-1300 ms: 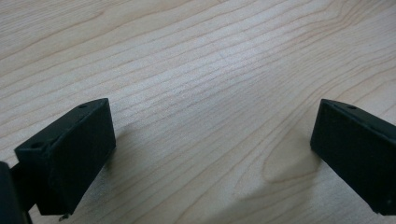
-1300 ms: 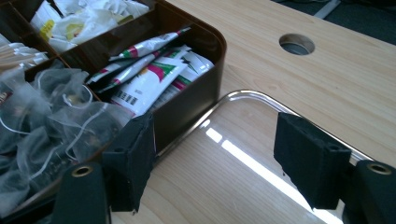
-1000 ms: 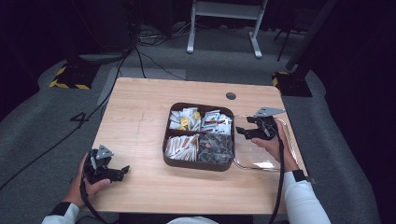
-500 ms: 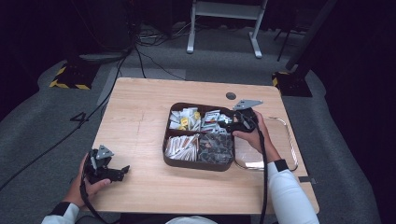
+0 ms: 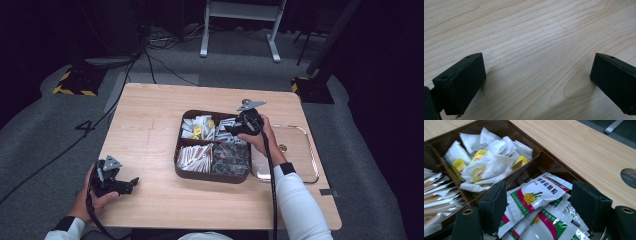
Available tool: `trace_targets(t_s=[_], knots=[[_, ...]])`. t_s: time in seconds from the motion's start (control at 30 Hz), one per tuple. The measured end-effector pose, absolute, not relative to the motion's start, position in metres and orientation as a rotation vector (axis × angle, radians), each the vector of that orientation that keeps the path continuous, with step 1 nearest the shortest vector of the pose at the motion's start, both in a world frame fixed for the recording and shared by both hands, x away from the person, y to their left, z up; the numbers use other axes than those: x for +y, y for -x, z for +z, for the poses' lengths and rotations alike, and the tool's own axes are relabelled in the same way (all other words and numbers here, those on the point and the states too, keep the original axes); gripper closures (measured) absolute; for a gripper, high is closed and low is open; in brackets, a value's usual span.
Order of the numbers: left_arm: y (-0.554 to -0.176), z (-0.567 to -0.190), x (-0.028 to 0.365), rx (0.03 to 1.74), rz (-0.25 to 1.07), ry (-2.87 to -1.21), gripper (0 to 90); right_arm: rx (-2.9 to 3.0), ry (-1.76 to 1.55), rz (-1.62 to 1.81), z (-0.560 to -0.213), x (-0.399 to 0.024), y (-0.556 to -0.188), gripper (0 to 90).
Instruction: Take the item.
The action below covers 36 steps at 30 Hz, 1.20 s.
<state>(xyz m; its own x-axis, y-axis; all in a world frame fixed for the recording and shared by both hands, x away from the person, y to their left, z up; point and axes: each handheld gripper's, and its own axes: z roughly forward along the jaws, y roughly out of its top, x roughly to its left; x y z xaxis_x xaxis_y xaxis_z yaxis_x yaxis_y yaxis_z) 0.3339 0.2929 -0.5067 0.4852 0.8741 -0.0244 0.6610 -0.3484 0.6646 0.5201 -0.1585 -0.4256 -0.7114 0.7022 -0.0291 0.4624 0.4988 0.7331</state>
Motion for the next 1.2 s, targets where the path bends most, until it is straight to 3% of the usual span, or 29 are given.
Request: trace_targets(t_s=[0.67,0.77,0.9,1.07,1.2], knots=[[-0.332,-0.507,0.292,1.259,0.451,-2.121,0.6,2.464,-1.08,0.962,-0.442,-0.141,-0.546,32.2],[-0.332,-0.507,0.292,1.259,0.451,-2.121,0.6,2.451,-1.037,0.992,-0.439,-0.137,-0.543,43.7],[-0.332,-0.507,0.292,1.258,0.452,-2.123,0.6,2.463,-0.983,1.002,-0.436,-0.13,-0.541,49.4],[-0.332,-0.506,0.292,1.261,0.447,-2.124,0.6,2.523,-0.923,1.004,-0.436,-0.12,-0.538,66.2],[-0.332,-0.506,0.292,1.261,0.447,-2.125,0.6,2.537,-0.923,0.995,-0.437,-0.118,-0.538,69.1]])
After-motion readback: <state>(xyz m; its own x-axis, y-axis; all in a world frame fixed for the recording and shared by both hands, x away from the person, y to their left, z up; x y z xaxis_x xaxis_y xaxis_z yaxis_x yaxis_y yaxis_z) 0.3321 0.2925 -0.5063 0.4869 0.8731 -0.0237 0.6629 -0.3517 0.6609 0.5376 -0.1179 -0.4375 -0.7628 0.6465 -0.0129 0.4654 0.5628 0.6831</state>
